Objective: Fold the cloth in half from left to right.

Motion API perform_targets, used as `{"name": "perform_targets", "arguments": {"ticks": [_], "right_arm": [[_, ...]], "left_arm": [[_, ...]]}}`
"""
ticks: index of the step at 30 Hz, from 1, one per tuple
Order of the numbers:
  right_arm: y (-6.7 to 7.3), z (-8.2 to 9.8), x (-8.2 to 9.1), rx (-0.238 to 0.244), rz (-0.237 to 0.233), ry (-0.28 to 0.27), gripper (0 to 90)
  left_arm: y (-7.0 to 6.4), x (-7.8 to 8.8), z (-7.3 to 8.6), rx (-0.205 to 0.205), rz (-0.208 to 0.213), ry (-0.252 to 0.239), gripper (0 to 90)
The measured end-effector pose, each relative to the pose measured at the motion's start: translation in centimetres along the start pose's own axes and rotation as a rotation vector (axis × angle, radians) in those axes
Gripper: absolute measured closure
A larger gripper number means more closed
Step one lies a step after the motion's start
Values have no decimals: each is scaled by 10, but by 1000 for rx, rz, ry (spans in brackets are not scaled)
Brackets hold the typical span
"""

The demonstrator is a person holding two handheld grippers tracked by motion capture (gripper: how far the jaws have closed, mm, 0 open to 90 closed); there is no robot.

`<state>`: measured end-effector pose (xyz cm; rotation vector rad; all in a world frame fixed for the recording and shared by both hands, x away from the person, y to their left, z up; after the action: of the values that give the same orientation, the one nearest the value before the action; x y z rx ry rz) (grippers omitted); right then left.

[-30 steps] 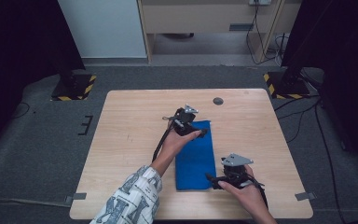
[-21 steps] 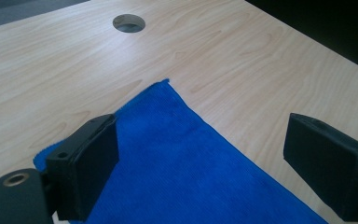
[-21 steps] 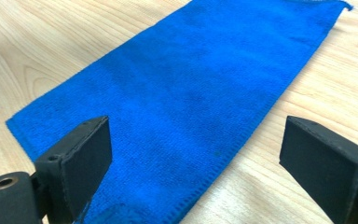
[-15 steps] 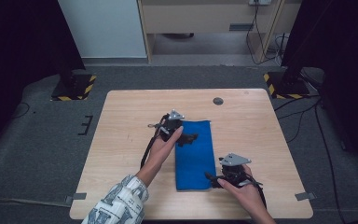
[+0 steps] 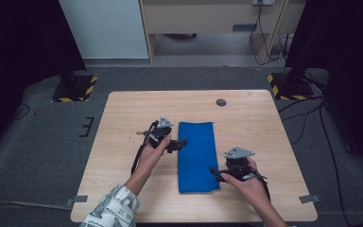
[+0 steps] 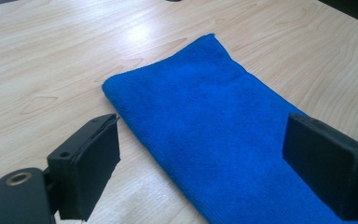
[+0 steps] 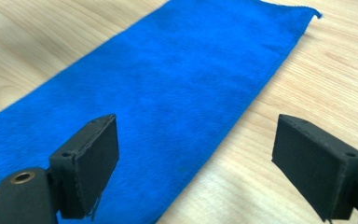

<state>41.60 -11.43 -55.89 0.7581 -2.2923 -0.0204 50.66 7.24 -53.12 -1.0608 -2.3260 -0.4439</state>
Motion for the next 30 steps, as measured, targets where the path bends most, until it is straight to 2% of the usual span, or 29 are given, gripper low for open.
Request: {"name": "perform_targets", "arguments": {"ticks": [3, 4, 12, 21, 24, 30], "right_arm": [[-3, -4, -3, 10, 9, 6, 142], [-4, -5, -5, 6, 5, 6, 142], [-21, -32, -6, -1, 24, -7, 156], [-38, -61, -17, -9, 29, -10, 161], [-41, -66, -23, -15, 25, -3, 162], [-45, -83, -33, -40, 28, -7, 171]], "left_arm": [[7, 0, 1, -19, -52, 7, 101], [7, 0, 1, -26, -55, 5, 101], [10, -5, -1, -3, -37, 2, 101], [23, -6, 1, 45, -39, 8, 101], [26, -5, 2, 50, -47, 7, 101], [26, 0, -3, 33, -47, 0, 101]]}}
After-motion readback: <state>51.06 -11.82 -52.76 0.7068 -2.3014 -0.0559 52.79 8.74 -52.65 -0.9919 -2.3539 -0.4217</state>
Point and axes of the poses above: each handheld gripper's, and its own axes: x roughly backward along the jaws, z roughly out of its underside, y roughly to its left, the point moved 9 cm from there along -x, roughly forward along the jaws, and after that the axes turned 14 degrees about -x, right-handed, at the moved point
